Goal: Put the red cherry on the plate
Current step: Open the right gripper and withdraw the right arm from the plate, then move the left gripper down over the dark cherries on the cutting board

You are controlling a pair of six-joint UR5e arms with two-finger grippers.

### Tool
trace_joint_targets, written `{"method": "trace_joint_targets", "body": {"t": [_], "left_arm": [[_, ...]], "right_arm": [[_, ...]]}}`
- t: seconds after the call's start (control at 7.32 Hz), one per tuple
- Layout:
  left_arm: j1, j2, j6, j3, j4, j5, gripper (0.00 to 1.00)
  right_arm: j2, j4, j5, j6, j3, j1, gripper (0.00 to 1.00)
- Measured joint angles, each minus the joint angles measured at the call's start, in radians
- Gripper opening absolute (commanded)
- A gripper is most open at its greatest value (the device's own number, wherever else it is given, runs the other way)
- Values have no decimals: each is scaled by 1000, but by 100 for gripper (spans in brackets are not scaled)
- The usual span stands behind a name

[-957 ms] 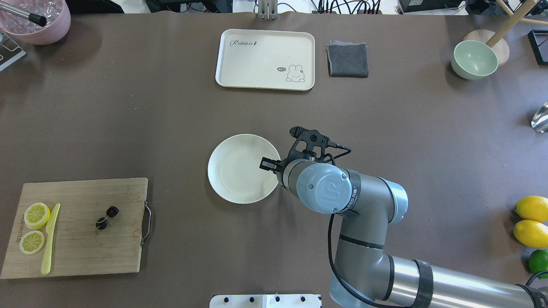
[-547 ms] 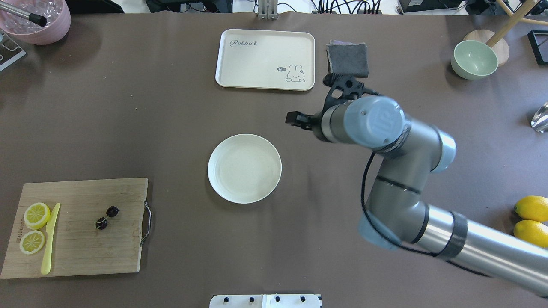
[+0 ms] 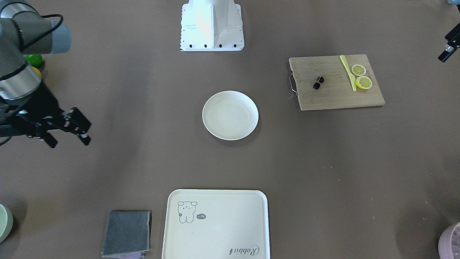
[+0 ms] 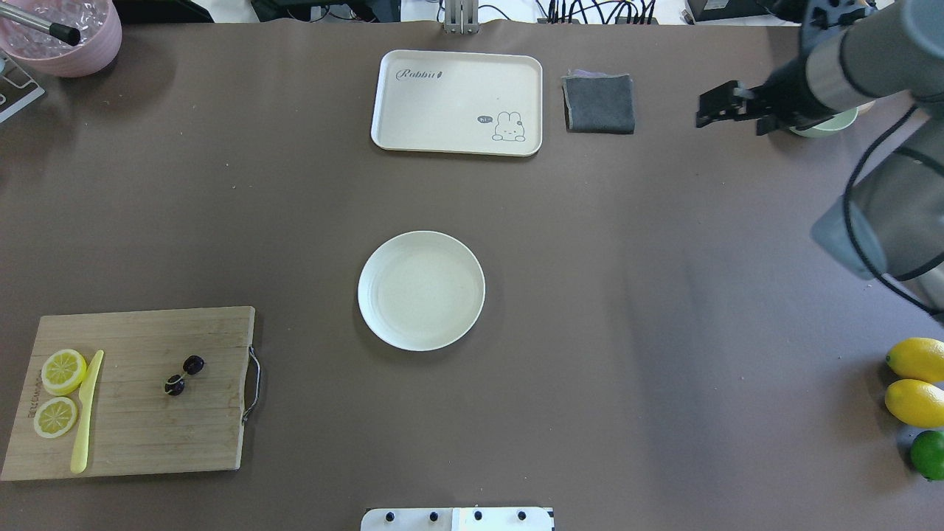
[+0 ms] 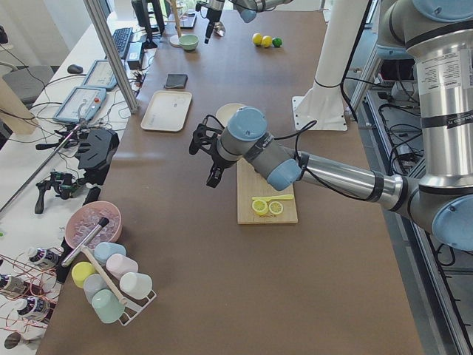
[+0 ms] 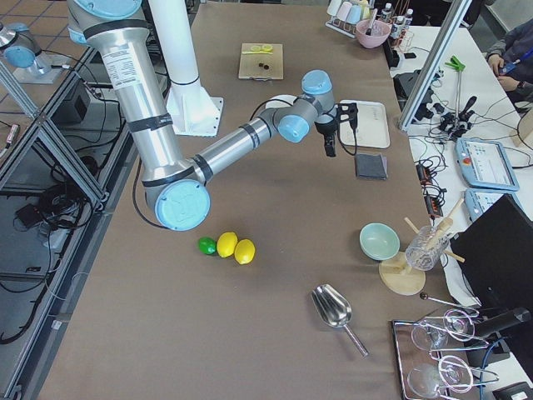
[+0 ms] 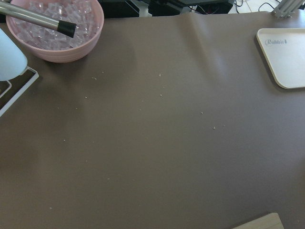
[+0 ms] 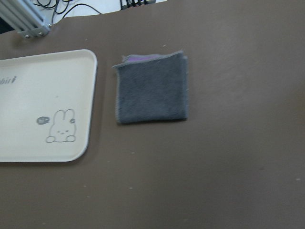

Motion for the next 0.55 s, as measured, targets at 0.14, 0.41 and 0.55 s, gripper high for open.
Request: {"method": "trace_joint_targets", "body": {"t": [0.14, 0.41, 0.55], "left_arm": [[72, 3, -55, -21, 0, 67, 99], [267, 5, -192, -62, 0, 230, 97], [385, 10, -257, -79, 0, 319, 97]], "right_arm": [[-66, 1, 71, -128, 1, 95, 100], [-211, 1, 147, -412, -5, 253, 100], [-274, 2, 159, -521, -8, 307, 100]]}}
